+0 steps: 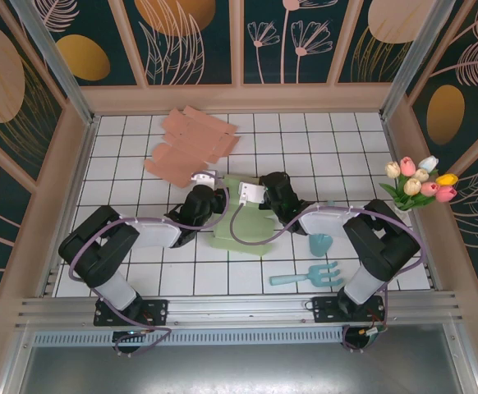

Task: Fold the paper box

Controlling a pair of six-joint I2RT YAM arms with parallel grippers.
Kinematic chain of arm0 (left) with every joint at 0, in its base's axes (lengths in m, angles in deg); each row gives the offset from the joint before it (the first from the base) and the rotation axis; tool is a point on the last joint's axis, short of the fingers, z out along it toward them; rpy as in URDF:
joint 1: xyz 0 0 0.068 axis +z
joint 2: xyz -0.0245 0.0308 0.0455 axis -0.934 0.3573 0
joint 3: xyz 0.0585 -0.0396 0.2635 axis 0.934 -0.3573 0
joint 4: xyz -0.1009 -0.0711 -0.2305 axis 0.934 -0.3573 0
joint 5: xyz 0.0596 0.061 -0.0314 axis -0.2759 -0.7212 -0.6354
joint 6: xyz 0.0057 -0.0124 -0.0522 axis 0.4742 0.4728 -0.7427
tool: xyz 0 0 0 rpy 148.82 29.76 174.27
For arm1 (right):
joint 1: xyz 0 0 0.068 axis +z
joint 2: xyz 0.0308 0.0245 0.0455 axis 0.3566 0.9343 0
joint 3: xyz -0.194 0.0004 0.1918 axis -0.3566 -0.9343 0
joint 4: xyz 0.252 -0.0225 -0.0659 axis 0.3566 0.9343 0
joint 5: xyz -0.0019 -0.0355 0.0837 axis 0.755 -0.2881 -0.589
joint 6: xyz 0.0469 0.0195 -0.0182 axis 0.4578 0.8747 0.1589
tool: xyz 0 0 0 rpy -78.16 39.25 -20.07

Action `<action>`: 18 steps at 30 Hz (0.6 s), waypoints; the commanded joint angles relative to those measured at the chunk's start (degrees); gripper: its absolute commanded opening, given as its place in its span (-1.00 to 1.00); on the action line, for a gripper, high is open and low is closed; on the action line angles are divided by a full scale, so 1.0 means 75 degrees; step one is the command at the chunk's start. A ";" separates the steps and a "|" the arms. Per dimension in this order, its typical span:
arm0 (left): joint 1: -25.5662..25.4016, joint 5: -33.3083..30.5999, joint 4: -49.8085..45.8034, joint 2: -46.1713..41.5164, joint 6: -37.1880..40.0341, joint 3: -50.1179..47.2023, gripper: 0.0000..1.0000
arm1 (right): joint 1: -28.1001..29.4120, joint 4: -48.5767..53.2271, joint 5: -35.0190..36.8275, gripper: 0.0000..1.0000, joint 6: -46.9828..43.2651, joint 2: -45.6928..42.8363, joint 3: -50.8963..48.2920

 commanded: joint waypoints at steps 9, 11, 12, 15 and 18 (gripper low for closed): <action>0.0090 -0.2017 -0.0570 0.1078 0.0257 0.0876 -0.80 | 0.0004 0.0318 -0.0043 -1.00 0.0135 0.0042 -0.0175; 0.0091 -0.2693 -0.0660 0.1119 0.0157 0.0786 -0.83 | 0.0004 0.0316 0.0025 -1.00 0.0131 0.0061 -0.0160; 0.0099 -0.2933 -0.0658 0.1118 0.0155 0.0726 -0.83 | 0.0004 0.0319 0.0038 -1.00 0.0136 0.0069 -0.0160; 0.0090 -0.3018 -0.0609 0.1081 0.0327 0.0620 -0.76 | 0.0003 0.0317 0.0028 -1.00 0.0170 0.0054 -0.0183; 0.0091 -0.2147 -0.0290 0.0956 0.0543 0.0441 -0.57 | 0.0004 0.0302 0.0029 -1.00 0.0217 0.0069 -0.0164</action>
